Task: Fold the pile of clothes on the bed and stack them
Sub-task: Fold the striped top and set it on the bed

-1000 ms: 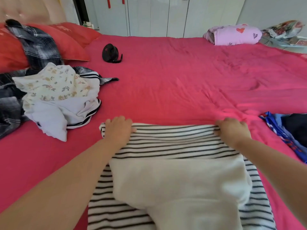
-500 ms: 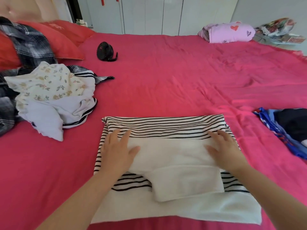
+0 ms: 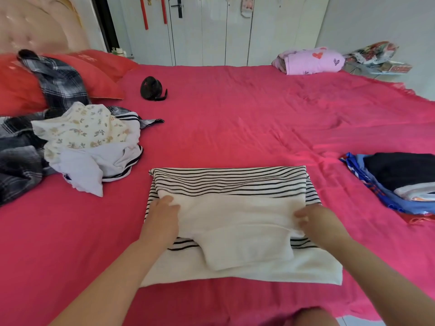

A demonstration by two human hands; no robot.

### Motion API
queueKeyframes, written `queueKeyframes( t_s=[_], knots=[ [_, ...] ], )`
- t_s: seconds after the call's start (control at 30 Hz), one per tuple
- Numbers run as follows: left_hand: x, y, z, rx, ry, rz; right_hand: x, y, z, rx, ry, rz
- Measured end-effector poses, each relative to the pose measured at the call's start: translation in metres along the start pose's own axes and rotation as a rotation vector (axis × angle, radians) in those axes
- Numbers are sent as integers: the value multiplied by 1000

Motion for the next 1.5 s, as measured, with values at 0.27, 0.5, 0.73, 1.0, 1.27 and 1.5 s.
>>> queueKeyframes(
  t_s=[0.27,0.5,0.73,1.0,1.27,1.5],
  knots=[
    [-66,19,0,-100,115,-129,21,8,-3,-318,-154,261],
    [-79,29,-36,346,-14,-210,-7,13,-54,137,101,157],
    [-130,14,-11,126,83,-314,-32,5,-16,-141,-124,-117],
    [-155,18,-59,253,-29,-317,-45,-2,-28,-78,-174,-233],
    [-199,37,-24,14,147,-384,-45,-27,-2,-116,-542,-271],
    [-264,60,-48,119,93,-403,-44,-65,14,-35,-603,-276]
  ],
)
Point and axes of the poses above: each hand's wrist, its own y-axis away from the middle knuckle, its own z-axis out of the back of the hand, x = y × z, the point moved 3 cm from there along -y, towards the middle knuckle, and after that the axes turned 3 degrees about -y, right-handed, at the moved point
